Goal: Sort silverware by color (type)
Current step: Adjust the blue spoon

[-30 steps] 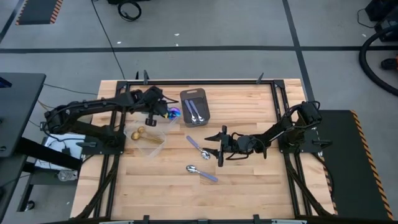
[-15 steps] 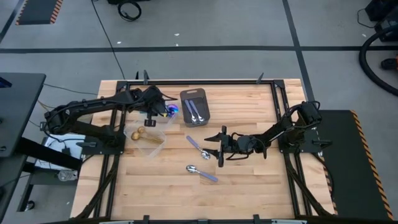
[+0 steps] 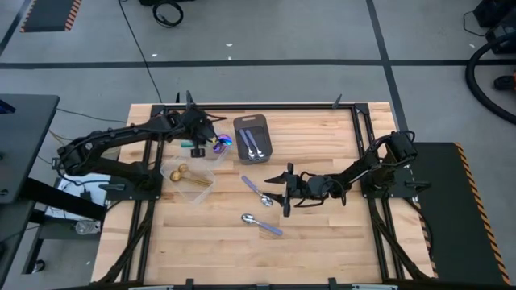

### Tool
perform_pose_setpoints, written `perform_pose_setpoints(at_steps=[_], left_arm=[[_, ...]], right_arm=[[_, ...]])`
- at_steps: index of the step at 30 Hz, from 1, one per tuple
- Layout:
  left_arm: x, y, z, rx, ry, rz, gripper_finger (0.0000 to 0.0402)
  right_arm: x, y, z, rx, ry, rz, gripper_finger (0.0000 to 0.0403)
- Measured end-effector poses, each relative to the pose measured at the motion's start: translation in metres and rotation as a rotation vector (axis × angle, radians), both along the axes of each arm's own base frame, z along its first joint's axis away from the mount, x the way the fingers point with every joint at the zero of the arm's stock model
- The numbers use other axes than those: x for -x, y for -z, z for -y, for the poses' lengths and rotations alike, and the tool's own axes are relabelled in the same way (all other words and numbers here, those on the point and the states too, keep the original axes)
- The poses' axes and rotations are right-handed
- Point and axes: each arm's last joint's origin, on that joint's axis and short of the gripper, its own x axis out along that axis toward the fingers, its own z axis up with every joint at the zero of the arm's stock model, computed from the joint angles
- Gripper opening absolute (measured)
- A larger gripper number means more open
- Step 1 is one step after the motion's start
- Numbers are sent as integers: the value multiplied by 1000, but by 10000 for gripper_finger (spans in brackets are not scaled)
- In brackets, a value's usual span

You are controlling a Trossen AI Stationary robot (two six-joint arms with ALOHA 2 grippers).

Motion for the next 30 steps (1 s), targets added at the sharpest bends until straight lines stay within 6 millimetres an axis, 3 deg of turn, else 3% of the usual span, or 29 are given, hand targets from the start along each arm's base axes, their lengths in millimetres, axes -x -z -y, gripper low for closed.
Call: perform_pose_setpoints(at_steps=[7,13,20,27,30], left_arm=[[-9,12,-5,53,21,15,166],[-21,32,-16,0,-31,-41,173],[-29,46,-14,29,-26,-70,134],[-37,49,-4,-17,-14,-106,29],[-39,45,1,-54,-36,-102,11]], right_arm=[[0,-1,0,-2,-6,6,230],[0,-1,-1,-4,-22,10,230],[0,-1,-2,-2,-25,9,230],[0,-1,-2,0,-24,5,230],[0,-1,-2,0,-24,5,230]])
